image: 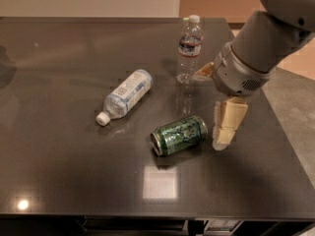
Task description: Move green can near water bottle
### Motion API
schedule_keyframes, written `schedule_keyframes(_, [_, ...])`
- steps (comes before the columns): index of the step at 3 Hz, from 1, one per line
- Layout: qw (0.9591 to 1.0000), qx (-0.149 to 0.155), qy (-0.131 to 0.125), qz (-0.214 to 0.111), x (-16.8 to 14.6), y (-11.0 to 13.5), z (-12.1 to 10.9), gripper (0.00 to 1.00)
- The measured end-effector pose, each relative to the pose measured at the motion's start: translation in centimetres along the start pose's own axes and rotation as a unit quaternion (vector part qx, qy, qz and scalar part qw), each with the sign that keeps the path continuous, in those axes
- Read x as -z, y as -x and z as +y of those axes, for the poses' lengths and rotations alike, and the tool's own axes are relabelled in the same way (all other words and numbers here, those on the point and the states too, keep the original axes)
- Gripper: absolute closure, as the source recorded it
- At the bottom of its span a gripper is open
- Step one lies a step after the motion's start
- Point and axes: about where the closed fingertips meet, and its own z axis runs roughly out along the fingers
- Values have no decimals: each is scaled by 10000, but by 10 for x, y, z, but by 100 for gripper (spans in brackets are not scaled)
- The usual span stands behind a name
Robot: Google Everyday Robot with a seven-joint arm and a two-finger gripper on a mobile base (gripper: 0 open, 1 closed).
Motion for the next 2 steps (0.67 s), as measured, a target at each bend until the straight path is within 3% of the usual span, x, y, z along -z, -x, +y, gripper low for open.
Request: schedule_keyframes(2, [9978,571,332,-43,-51,13,7,0])
